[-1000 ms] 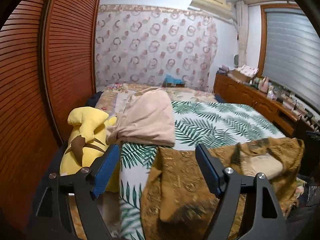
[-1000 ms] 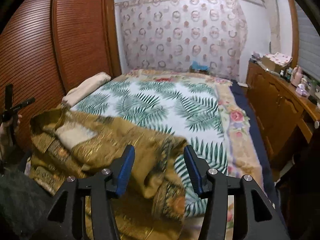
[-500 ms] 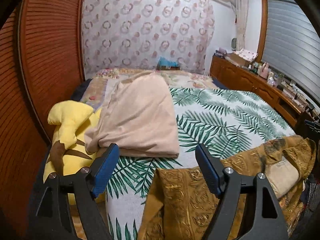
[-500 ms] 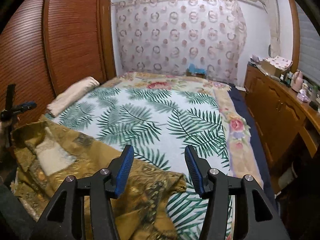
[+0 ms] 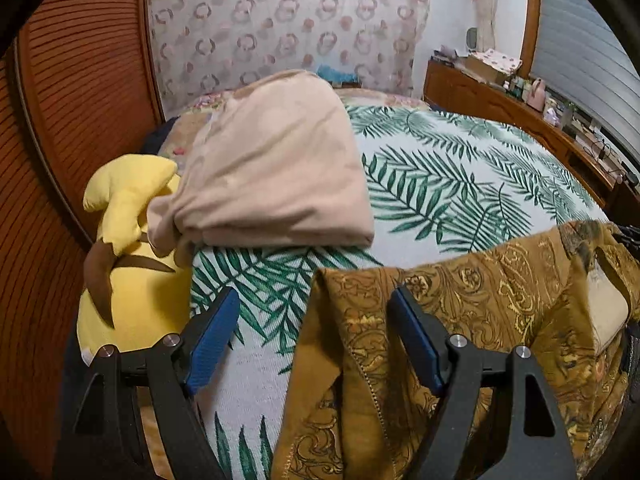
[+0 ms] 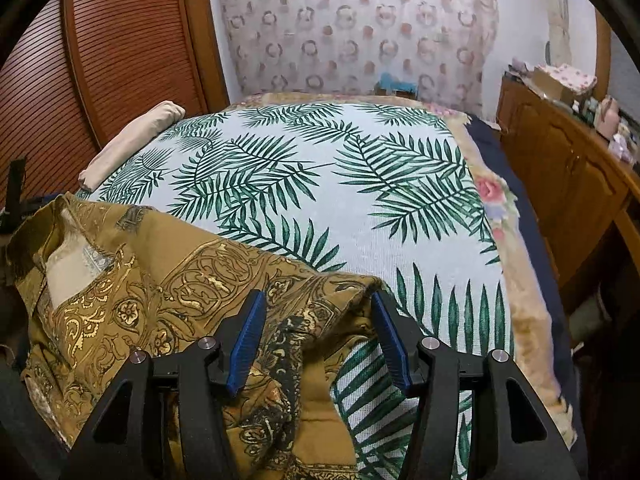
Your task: Fold small clothes
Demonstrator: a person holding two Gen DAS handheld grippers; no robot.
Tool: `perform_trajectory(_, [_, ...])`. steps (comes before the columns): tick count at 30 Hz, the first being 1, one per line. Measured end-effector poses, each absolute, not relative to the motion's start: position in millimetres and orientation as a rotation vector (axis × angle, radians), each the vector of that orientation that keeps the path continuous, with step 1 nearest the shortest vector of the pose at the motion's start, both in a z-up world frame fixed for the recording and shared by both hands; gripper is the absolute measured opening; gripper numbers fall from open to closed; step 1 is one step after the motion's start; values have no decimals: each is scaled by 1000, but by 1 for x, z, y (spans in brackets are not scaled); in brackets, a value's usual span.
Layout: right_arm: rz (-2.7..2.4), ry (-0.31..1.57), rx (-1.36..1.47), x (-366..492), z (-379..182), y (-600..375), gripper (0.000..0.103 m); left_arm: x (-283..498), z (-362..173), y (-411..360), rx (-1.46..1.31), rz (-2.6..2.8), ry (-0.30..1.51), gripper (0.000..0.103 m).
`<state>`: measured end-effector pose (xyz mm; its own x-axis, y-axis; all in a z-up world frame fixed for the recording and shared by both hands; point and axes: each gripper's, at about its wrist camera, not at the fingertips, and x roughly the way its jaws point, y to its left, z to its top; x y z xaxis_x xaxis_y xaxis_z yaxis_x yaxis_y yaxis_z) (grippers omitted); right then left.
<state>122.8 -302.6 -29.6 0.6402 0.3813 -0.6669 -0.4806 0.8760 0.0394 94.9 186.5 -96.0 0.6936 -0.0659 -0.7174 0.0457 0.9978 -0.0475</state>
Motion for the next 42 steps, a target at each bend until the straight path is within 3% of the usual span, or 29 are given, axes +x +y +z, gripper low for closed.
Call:
perform_trajectory(5, [466, 740, -160, 134, -30, -297, 61, 98, -98, 185, -29, -71, 825, 77])
perform_trajectory(17, [410, 730, -190, 140, -28, -290, 61, 99, -99, 182, -48, -134, 840, 51])
perform_trajectory(22, [425, 746, -185, 139, -35, -288, 61, 98, -98, 176, -41, -176, 848, 30])
perform_trajectory(24, [436, 739, -177, 137, -35, -289, 61, 96, -95, 172, -27, -190, 847, 13])
perform_trajectory(26, [485, 745, -182, 134, -36, -287, 34, 92, -92, 168, -9, -192, 843, 10])
perform_trajectory(27, [493, 745, -193, 131, -34, -287, 30, 89, -90, 165, 4, -192, 838, 9])
perform_trajectory(29, [536, 751, -201, 125, -31, -286, 9, 83, -83, 163, 6, -193, 819, 9])
perform_trajectory(32, [543, 718, -222, 113, -22, -289, 7, 69, -67, 161, -9, -198, 770, 8])
perform_trajectory(36, [489, 697, -246, 109, -15, -295, 8, 65, -58, 161, 0, -199, 750, 8])
perform_trajectory(40, [396, 693, -253, 118, -17, -296, 44, 67, -60, 159, 5, -190, 754, 8])
perform_trajectory(42, [372, 698, -222, 125, -21, -300, 54, 69, -63, 159, 5, -182, 758, 8])
